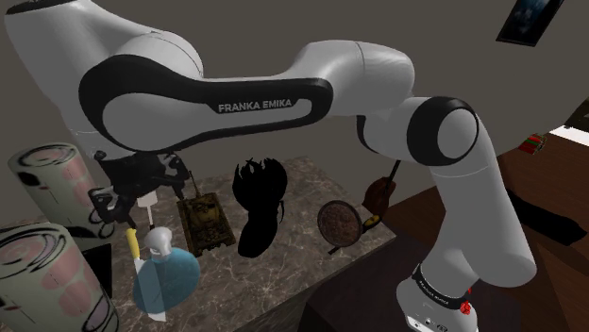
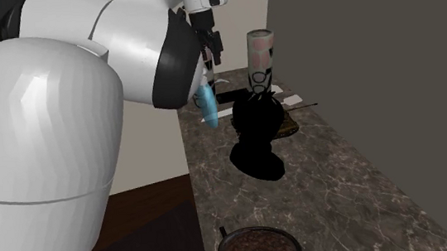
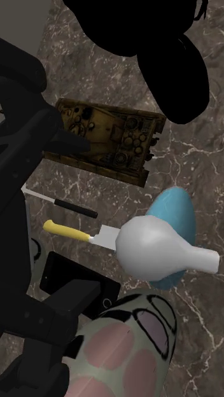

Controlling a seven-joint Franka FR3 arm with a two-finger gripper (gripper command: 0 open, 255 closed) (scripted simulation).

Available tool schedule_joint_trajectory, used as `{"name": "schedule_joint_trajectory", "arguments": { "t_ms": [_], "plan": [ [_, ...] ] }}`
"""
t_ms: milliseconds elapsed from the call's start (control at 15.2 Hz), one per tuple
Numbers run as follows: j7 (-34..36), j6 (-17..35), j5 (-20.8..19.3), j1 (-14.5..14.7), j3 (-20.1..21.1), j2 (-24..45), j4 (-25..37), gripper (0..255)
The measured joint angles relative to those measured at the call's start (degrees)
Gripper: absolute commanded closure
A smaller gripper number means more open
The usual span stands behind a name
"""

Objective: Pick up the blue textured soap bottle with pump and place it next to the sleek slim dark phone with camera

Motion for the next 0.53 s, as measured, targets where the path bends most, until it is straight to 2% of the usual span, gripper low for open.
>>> {"name": "schedule_joint_trajectory", "arguments": {
  "t_ms": [132,528],
  "plan": [
    [-0.5,-3.3,-0.5,2.0,-0.4,1.3,4.9,0],
    [-0.5,-4.1,-0.5,2.4,-0.3,1.3,5.7,0]
  ]
}}
